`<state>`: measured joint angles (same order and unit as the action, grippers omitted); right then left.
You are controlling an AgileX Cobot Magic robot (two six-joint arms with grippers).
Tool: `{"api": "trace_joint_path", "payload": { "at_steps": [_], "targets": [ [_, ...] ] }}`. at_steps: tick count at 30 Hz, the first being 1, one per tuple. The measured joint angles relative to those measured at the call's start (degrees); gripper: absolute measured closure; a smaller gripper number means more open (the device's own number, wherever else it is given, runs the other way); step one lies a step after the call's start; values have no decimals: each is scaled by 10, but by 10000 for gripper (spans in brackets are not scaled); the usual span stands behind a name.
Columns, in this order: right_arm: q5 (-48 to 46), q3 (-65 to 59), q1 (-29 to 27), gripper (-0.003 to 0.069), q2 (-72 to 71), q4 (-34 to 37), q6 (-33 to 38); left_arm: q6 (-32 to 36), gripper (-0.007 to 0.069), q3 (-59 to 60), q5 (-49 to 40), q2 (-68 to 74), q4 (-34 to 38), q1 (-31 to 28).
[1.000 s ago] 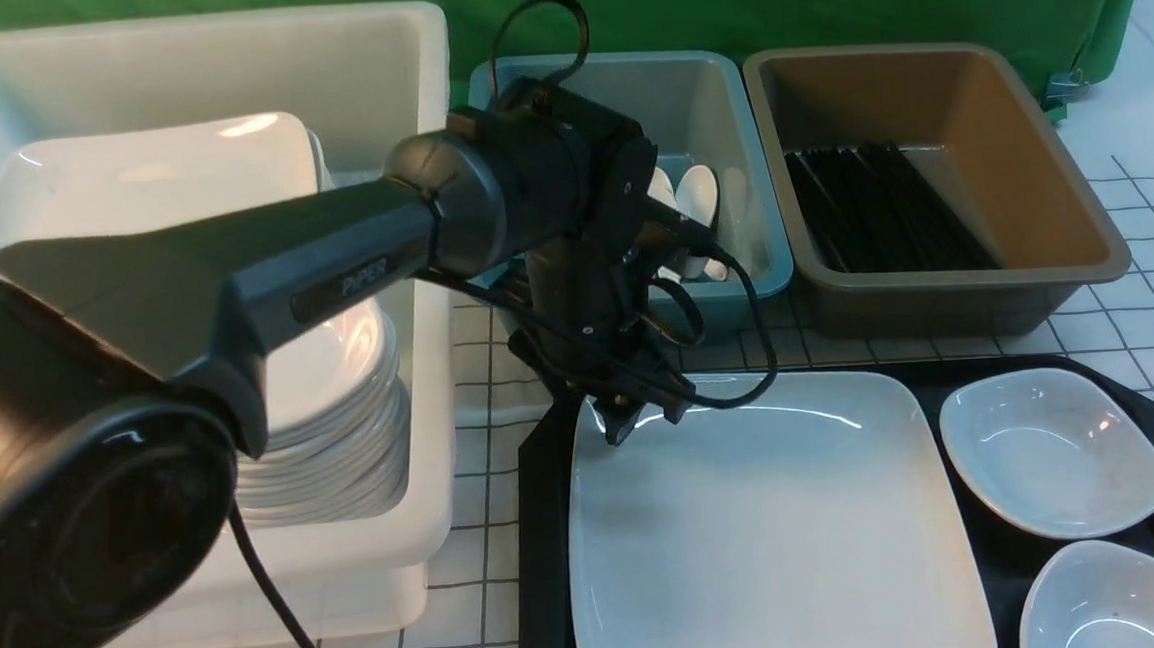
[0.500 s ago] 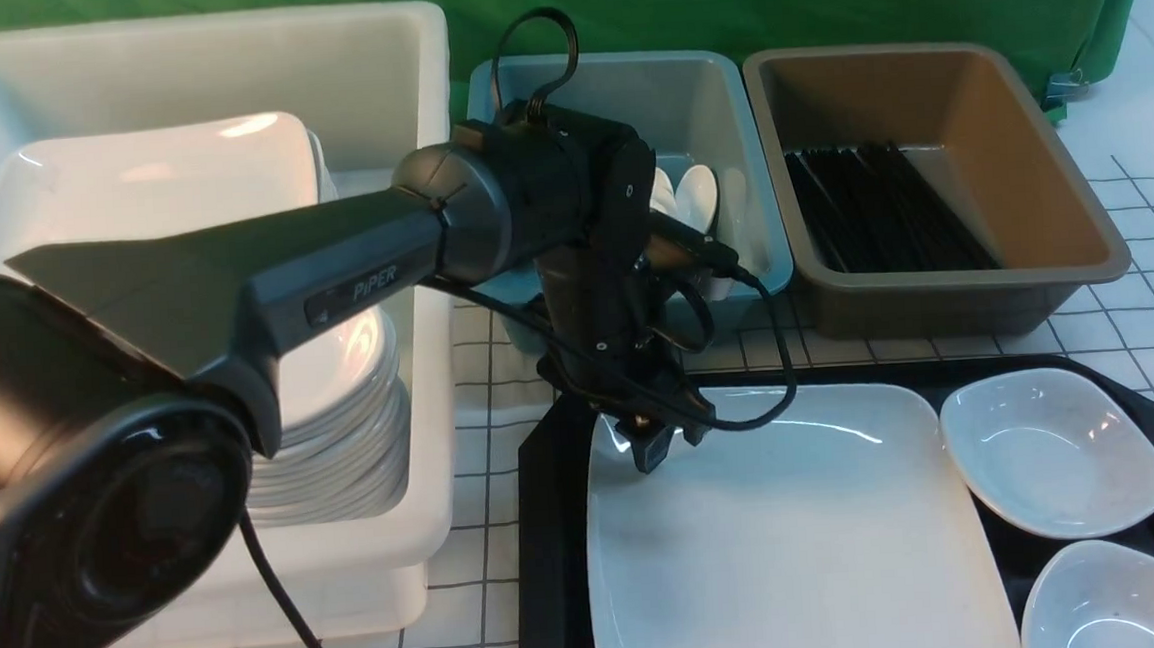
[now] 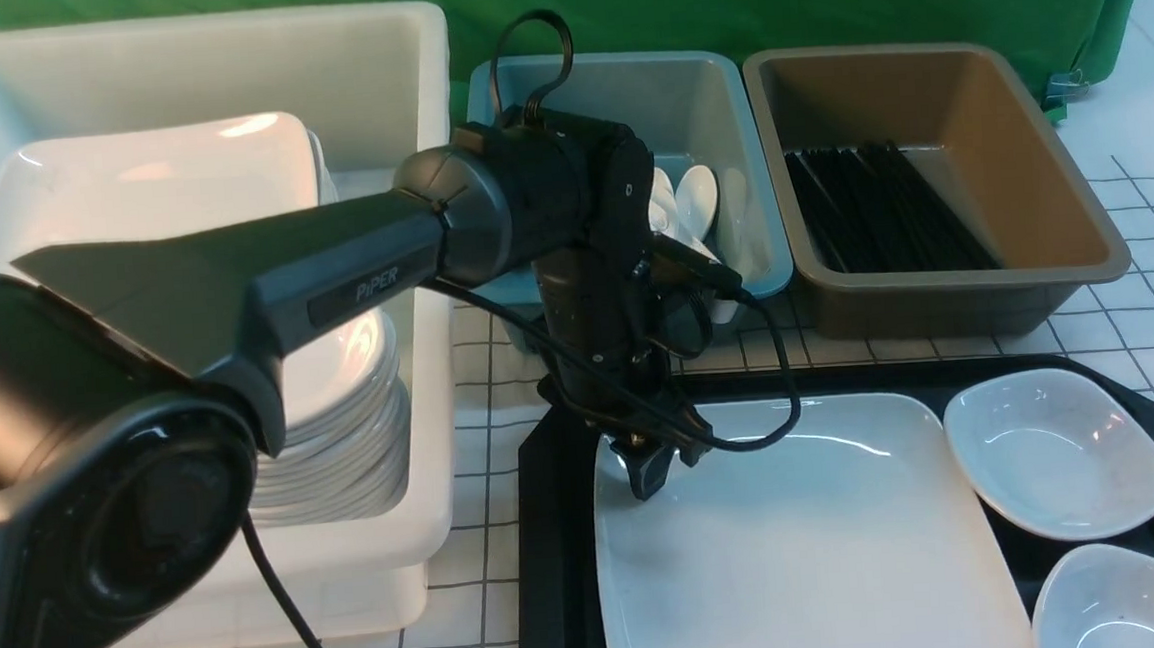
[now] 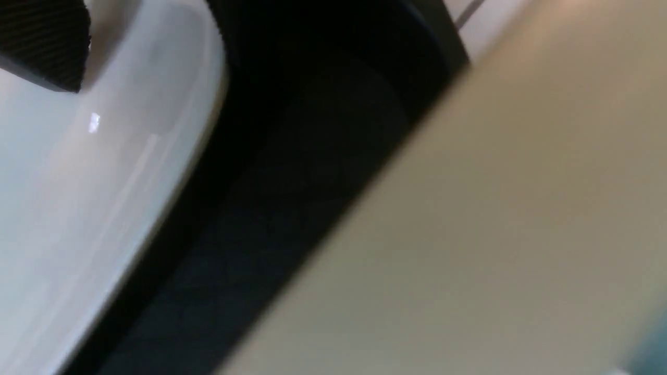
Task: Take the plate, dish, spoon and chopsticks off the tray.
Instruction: Use the left arm to grab a plate from the dinner plate
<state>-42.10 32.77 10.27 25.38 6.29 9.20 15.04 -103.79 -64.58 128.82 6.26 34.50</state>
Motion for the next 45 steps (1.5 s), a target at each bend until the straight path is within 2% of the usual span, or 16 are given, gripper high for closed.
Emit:
{"api": "trace_joint_path", "payload": {
  "at_steps": [1, 6, 8, 20, 25, 36, 45],
  "targets": [
    [0, 0, 0, 549, 0, 0, 0, 0, 243, 0, -1, 1, 1, 0],
    [0, 0, 0, 541, 0, 0, 0, -2, 384, -6, -2, 4, 23, -2],
    [0, 0, 0, 538, 0, 0, 0, -3, 415, -6, -4, 4, 31, -2],
    [0, 0, 0, 534, 0, 0, 0, -34, 430, -5, -26, -8, 7, -3],
    [-1, 0, 0, 534, 0, 0, 0, -37, 489, -4, -30, -50, -6, -19],
    [0, 0, 0, 524, 0, 0, 0, -37, 573, -4, -31, -109, 30, -27],
    [0, 0, 0, 524, 0, 0, 0, -37, 587, -4, -19, -126, 47, -27]
  ]
}}
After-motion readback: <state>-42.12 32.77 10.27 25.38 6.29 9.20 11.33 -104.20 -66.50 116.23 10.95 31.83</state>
